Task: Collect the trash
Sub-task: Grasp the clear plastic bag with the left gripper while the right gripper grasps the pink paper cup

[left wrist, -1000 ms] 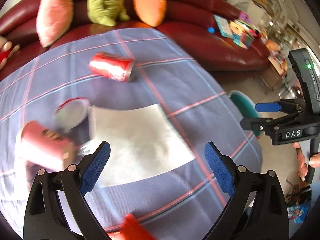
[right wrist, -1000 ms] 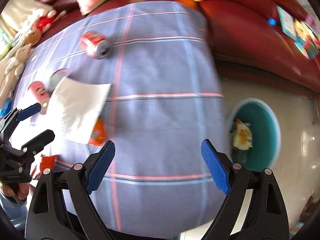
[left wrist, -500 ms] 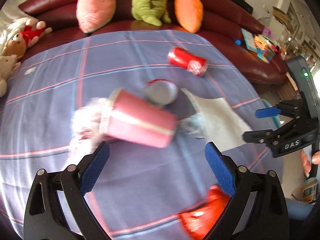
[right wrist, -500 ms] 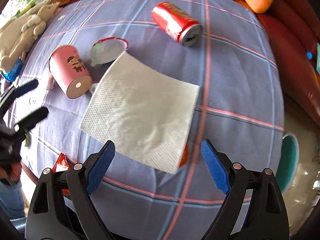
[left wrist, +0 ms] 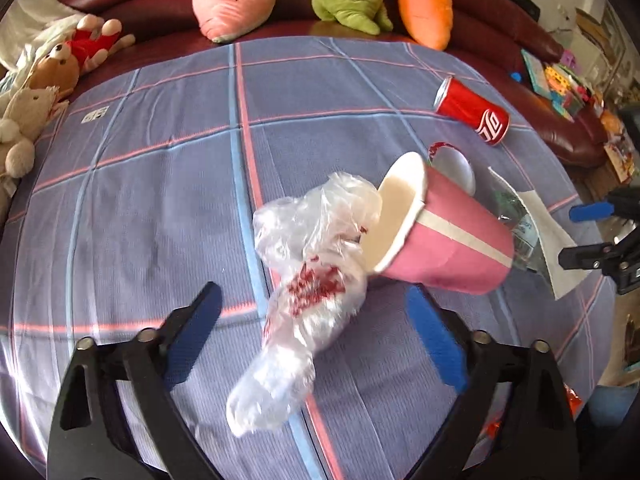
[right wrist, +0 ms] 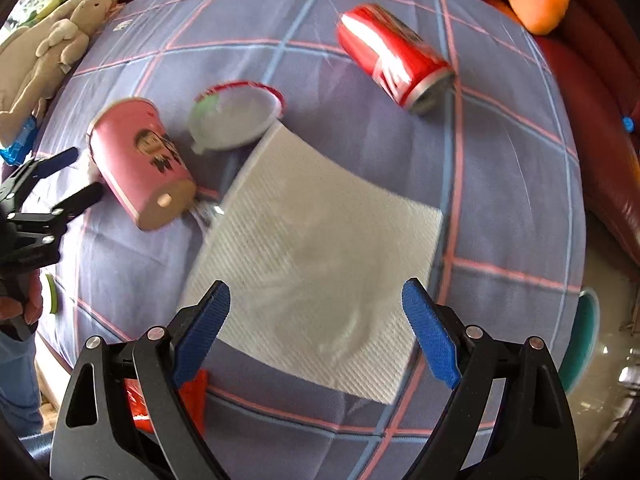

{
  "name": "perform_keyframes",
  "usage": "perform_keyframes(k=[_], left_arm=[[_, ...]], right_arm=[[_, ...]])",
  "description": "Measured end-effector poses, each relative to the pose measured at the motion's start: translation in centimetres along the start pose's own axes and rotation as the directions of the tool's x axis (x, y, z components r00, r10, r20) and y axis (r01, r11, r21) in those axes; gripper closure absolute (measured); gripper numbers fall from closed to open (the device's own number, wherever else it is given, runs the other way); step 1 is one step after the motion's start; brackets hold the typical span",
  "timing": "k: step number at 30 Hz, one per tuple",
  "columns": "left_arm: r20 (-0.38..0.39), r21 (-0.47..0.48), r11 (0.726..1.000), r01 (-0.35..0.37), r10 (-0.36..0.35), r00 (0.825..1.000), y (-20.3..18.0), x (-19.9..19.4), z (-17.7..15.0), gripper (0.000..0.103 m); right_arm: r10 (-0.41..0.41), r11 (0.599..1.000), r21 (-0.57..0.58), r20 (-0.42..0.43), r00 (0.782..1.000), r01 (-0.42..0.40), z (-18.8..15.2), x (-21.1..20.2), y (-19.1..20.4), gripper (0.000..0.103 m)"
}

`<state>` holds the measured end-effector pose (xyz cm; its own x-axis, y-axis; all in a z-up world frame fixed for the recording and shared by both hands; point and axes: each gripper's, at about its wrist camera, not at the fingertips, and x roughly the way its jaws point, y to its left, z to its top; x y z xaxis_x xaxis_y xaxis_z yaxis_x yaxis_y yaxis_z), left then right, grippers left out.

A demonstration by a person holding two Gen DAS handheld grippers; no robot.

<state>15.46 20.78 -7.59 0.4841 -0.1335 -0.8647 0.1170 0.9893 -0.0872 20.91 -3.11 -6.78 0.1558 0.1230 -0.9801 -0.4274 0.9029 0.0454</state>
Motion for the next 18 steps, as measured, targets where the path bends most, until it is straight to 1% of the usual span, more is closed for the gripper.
perform_keyframes(k=[1, 2, 3, 4, 7, 12, 15, 18], left_arm=[[-0.007, 0.000, 1.000, 0.009, -0.009, 1.000, -0.1, 0.3, 0.2, 0.036], [-0.023, -0.003, 1.000, 0.022, -0.022, 0.999, 0.0, 0.7, 0.2, 0.066], [-0.036, -0.011, 1.000, 0.028, -0.029, 0.999, 0.0, 1.0, 0.2, 0.066], [-0.024, -0.022, 0.999, 0.023, -0.024, 0.999, 0.2, 0.8, 0.1, 0.067], [0.005, -0.064, 0.997, 0.046, -0.045, 0.999, 0.9, -0.4, -0.5, 0.068], [0.027, -0.132, 0.991, 0.031, -0.028, 0.999, 2.7, -2.1, -1.7, 0.067], [0.033, -0.174, 0.985, 0.021, -0.016, 0.999, 3.7, -2.9, -2.4, 0.067], [0.036, -0.205, 0.979, 0.013, -0.006, 0.999, 4.3, -3.4, -3.0, 0.067]], right_arm=[[0.000, 1.000, -0.019, 0.003, 1.000, 0.000, 0.5, -0.1, 0.6, 0.019], [0.000, 0.999, -0.036, 0.005, 1.000, 0.000, 1.0, -0.1, 1.1, 0.019], [0.005, 0.999, -0.051, 0.005, 1.000, -0.005, 1.6, -0.1, 1.7, 0.019], [0.014, 0.998, -0.064, 0.004, 1.000, -0.013, 2.0, -0.1, 2.2, 0.019], [0.049, 0.994, -0.100, 0.002, 0.999, -0.048, 3.2, 0.1, 4.1, 0.019], [0.083, 0.978, -0.193, 0.018, 0.996, -0.077, 5.4, 0.6, 8.7, 0.019], [0.108, 0.966, -0.236, 0.019, 0.994, -0.100, 6.6, 1.1, 10.8, 0.019], [0.110, 0.957, -0.272, 0.010, 0.994, -0.103, 7.5, 1.9, 12.4, 0.019]])
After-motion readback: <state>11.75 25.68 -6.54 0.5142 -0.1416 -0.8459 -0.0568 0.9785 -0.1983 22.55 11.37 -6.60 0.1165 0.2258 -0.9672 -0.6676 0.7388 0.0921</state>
